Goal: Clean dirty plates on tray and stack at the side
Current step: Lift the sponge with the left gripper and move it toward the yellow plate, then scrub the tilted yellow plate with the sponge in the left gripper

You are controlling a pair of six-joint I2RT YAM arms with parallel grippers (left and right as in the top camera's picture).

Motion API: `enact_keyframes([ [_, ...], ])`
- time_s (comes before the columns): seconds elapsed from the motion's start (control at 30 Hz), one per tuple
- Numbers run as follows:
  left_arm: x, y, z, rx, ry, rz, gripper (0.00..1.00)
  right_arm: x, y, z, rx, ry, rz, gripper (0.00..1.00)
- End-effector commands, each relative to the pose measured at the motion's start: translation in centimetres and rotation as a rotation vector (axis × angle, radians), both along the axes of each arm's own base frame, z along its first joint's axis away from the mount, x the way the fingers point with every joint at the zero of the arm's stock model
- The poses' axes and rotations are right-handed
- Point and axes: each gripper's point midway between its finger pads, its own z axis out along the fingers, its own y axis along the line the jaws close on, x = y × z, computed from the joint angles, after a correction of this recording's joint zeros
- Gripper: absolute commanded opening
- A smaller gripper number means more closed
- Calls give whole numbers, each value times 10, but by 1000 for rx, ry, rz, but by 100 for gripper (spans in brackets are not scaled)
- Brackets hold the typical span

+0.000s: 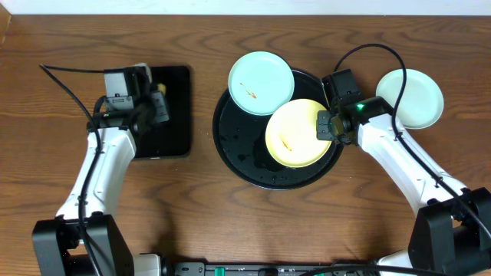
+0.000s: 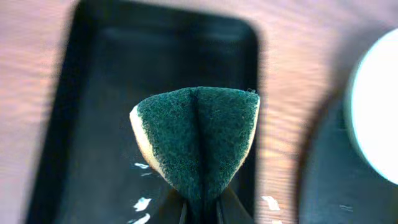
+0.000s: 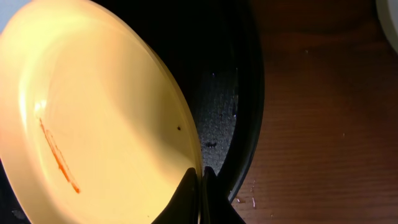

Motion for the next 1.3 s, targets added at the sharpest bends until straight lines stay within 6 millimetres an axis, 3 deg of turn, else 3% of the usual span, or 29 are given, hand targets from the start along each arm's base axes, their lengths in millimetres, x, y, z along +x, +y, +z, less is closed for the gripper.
enact_keyframes([
  [0.0,1,-42,27,-133,-67,-135,7,-4,-2,1,15,-12,-89,1],
  [0.17,-14,-77,43,-177,-72,-231,8,-12,0,-17,60,3,-162,1],
  [0.33,-39,-110,45,-196,-15,-298,7,-30,14,-33,158,82,-165,1],
  [0.67,-74,-184,31,-180,66,-479,8,-54,8,-60,144,142,-167,1],
  [1.03,-101,-255,-3,-163,141,-624,8,-60,6,-65,134,159,-157,1],
  [1.1,-107,-269,-10,-159,148,-661,7,-60,6,-65,130,158,-142,7],
  [1.17,-110,-281,-18,-150,152,-689,7,-57,6,-65,125,147,-118,25],
  [1.27,-108,-283,-30,-96,150,-675,7,-50,15,-62,147,120,-16,31],
])
